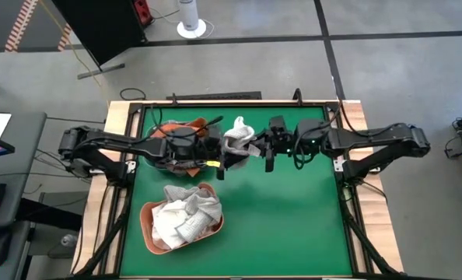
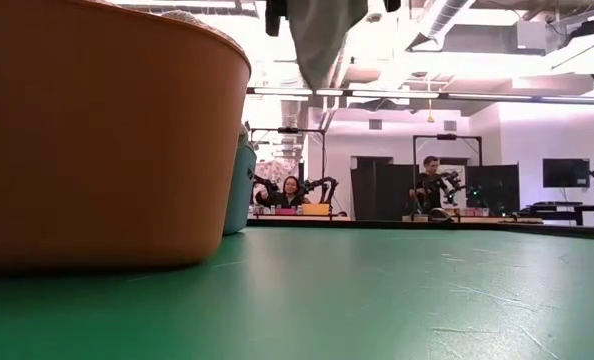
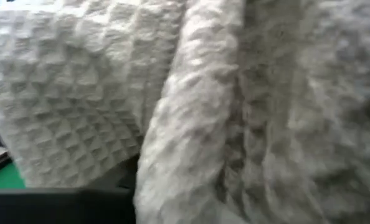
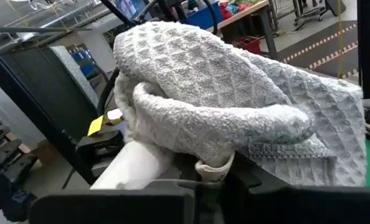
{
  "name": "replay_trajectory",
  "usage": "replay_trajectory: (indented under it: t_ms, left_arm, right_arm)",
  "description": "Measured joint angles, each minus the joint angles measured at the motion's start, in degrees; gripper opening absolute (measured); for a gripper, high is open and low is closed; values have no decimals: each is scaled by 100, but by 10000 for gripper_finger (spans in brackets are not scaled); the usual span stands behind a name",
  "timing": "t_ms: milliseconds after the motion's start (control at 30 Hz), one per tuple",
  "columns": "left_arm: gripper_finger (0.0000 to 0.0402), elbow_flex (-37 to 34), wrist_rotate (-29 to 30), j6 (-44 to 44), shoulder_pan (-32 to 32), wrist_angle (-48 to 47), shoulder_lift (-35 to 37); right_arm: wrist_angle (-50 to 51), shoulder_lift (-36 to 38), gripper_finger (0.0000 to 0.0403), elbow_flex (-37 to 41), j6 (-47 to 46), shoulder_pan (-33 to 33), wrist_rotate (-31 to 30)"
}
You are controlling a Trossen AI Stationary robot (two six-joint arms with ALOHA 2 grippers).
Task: Sort microfiber towel by color & place in baskets
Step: Put the gray microfiber towel into the orange bin
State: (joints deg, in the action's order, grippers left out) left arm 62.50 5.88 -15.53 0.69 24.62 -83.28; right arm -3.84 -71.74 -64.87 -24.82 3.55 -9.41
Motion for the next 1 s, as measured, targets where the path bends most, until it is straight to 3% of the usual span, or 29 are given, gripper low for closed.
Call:
replay_trajectory:
  t_ms: [200, 267, 400, 533, 600, 800, 1000]
  left_arm:
    - [26, 0, 126, -54, 0, -869, 433]
    - [17, 0, -146, -197, -8, -1282, 733]
    - [12, 0, -1590, -445, -56, -1844, 1502]
    - [11, 0, -2984, -1414, -10, -2314, 2229]
    - [10, 2, -3303, -1963, 144, -2652, 2492]
    - [10, 2, -3173, -2746, 1045, -4248, 2701]
    - [10, 2, -1727, -2888, 1865, -5705, 2257]
  right_arm:
    - [197, 170, 79, -31, 2, 13, 167]
    - [470, 365, 95, -31, -21, 18, 355]
    - [1438, 910, 141, -42, -162, 95, 655]
    - [2875, 1373, 188, -42, -258, 385, 658]
    - [3757, 1510, 204, -42, -274, 542, 661]
    - [5647, 1572, 220, -24, -540, 838, 619]
    - [5101, 1858, 209, 361, -565, 1016, 119]
